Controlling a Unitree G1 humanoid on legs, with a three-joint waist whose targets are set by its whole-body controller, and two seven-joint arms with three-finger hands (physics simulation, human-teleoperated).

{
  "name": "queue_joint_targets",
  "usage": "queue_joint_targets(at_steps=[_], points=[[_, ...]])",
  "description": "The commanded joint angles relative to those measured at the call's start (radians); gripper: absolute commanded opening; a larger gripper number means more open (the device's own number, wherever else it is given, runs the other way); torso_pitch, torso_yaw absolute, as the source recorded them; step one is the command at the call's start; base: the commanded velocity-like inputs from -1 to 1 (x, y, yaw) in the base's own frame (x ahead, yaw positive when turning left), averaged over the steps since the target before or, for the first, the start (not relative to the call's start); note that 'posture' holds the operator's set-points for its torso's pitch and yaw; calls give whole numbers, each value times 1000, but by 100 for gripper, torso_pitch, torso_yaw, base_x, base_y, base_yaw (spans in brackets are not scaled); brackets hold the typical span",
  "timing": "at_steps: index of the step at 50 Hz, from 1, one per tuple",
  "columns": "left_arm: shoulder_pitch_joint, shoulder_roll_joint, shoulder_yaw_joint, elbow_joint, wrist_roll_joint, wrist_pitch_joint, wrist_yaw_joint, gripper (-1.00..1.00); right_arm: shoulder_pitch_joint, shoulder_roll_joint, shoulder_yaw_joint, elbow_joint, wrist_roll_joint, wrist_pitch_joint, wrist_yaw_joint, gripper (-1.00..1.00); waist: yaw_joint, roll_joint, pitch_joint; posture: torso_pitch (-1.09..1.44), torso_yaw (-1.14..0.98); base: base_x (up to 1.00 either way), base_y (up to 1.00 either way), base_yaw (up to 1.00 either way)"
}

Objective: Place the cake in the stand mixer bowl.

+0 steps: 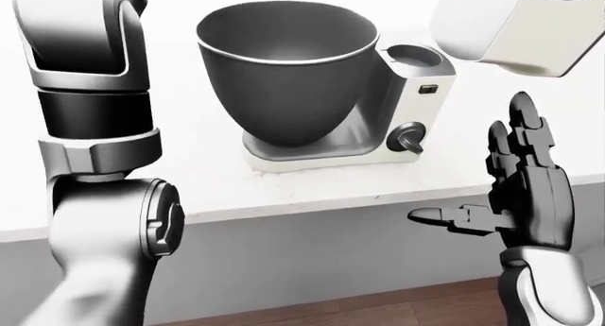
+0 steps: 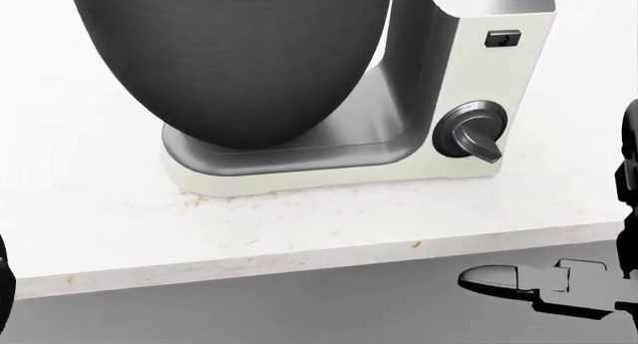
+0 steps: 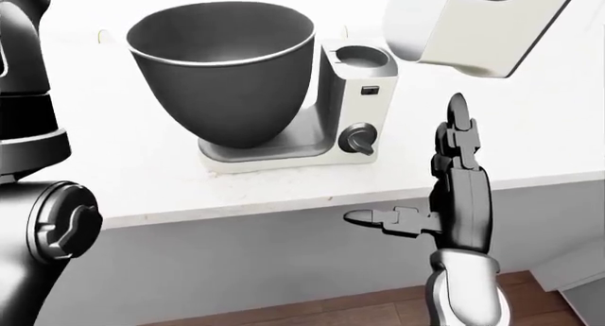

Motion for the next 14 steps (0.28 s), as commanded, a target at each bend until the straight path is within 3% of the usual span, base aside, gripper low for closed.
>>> queue_joint_targets(at_steps=[1,14], points=[[-50,13,7,-15,-4,-29,11,100,-14,-6,2,-23,-4,-36,-6,100,0,1,-24,0,0,0,0,0],[-72,66,13,50,13,-62,-24,100,-9,-4,-2,-30,-7,-34,-4,100,0,4,-23,0,0,0,0,0]])
